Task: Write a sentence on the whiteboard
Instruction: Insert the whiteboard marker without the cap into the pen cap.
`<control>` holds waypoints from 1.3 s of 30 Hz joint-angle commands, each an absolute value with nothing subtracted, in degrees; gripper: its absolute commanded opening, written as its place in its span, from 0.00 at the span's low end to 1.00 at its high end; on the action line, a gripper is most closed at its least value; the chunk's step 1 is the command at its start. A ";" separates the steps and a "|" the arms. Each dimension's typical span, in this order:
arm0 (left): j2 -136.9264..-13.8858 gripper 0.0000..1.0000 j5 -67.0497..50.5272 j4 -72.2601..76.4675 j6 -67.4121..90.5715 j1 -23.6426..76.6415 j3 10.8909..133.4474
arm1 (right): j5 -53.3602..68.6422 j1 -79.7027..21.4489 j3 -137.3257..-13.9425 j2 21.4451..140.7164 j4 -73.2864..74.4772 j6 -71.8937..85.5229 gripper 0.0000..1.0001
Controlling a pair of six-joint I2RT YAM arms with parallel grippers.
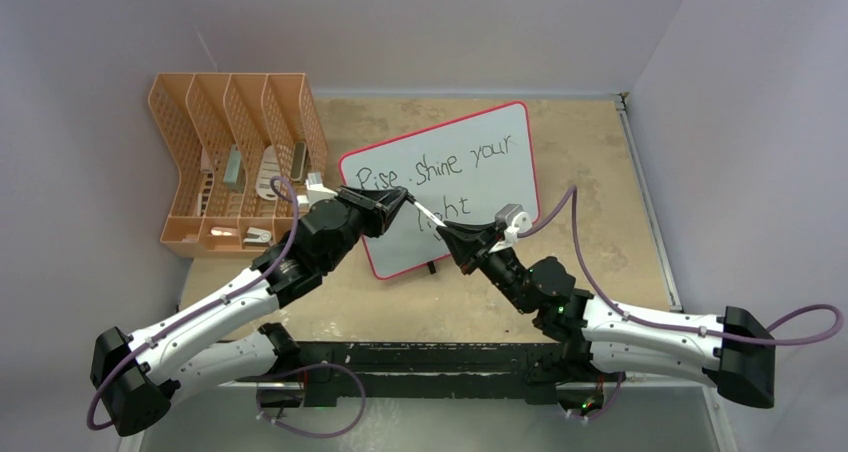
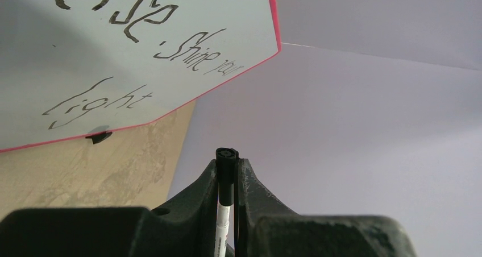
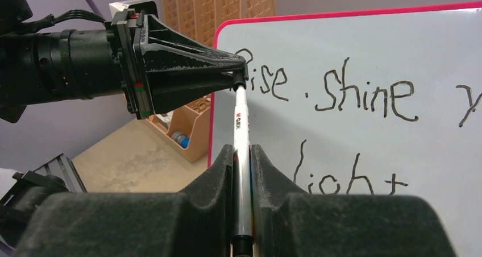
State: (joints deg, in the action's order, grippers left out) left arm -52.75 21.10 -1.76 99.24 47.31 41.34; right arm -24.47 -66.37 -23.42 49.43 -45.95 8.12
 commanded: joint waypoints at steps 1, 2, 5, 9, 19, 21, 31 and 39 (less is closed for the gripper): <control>-52.44 0.00 19.68 2.57 97.00 47.11 41.48 | -25.86 -66.63 -25.57 49.92 -48.05 8.37 0.00; -52.59 0.00 19.42 2.89 96.54 47.11 41.48 | -25.85 -66.63 -25.80 50.10 -47.98 8.54 0.00; -53.01 0.00 18.29 3.80 95.18 47.15 41.57 | -26.37 -66.63 -26.18 50.53 -48.05 9.00 0.00; -53.50 0.00 17.23 5.36 92.97 47.11 41.57 | -27.78 -66.63 -26.34 50.59 -48.27 9.56 0.00; -54.37 0.00 12.34 12.61 88.16 47.24 40.39 | -30.10 -66.62 -27.62 52.79 -48.83 10.25 0.00; -54.80 0.00 11.08 14.33 87.54 47.48 40.07 | -30.49 -66.67 -27.86 53.48 -49.22 10.28 0.00; -54.00 0.00 14.28 16.41 84.09 50.37 39.46 | -34.10 -66.68 -26.46 53.96 -54.06 12.11 0.00; -51.59 0.31 17.75 12.72 80.17 50.37 40.52 | -34.96 -66.64 -24.12 51.46 -55.53 13.47 0.00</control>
State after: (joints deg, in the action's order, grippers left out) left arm -53.43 18.26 11.42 83.83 49.71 39.38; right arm -32.05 -66.94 -24.73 52.80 -52.03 12.60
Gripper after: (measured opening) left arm 0.260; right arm 0.140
